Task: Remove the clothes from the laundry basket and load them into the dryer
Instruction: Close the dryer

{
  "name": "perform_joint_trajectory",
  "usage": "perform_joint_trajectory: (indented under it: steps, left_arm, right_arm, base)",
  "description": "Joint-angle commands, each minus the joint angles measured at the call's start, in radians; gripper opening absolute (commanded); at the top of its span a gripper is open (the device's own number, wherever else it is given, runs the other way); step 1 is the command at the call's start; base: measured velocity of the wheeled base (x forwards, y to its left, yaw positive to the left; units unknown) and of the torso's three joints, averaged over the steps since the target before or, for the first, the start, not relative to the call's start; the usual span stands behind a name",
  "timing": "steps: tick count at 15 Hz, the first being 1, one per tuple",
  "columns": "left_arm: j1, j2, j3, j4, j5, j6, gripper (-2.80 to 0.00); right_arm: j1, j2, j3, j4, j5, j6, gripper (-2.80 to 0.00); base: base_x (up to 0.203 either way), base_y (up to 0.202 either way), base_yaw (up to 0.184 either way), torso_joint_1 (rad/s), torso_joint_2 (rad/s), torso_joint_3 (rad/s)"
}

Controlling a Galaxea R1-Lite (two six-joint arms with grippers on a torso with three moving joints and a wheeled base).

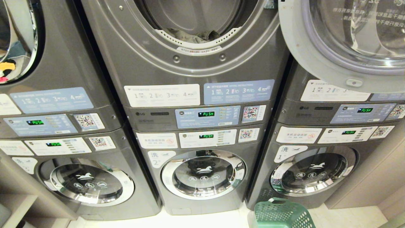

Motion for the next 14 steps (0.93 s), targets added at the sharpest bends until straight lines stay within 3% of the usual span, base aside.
perform_joint_trajectory:
  steps: [1,6,10,14]
  left_arm:
    - [-0.001,0.000,0.000,0.000,0.001,0.000,-2.80]
    - [0.001,0.001,0.000,0.000,0.001,0.001,-2.80]
    - [0.000,0.001,0.000,0.000,0.001,0.000,-2.80]
    - [0.000,0.000,0.000,0.000,0.000,0.000,-2.80]
  right_arm:
    - [-0.010,0.112,0.000,-0.105,0.026,0.008,-2.80]
    - [0.006,0.260,-0.070,-0.233,0.047,0.014,-2.80]
    - [0.104,0.377,-0.187,-0.360,0.087,0.077,-2.80]
    - [0.179,0.454,-0.273,-0.432,0.108,0.074,-2.80]
  base:
    - [0.000,0.000,0.000,0.000,0.00,0.000]
    - [0.000,0.000,0.000,0.000,0.00,0.000]
    - [0.000,0.000,0.000,0.000,0.00,0.000]
    - [0.000,0.000,0.000,0.000,0.00,0.000]
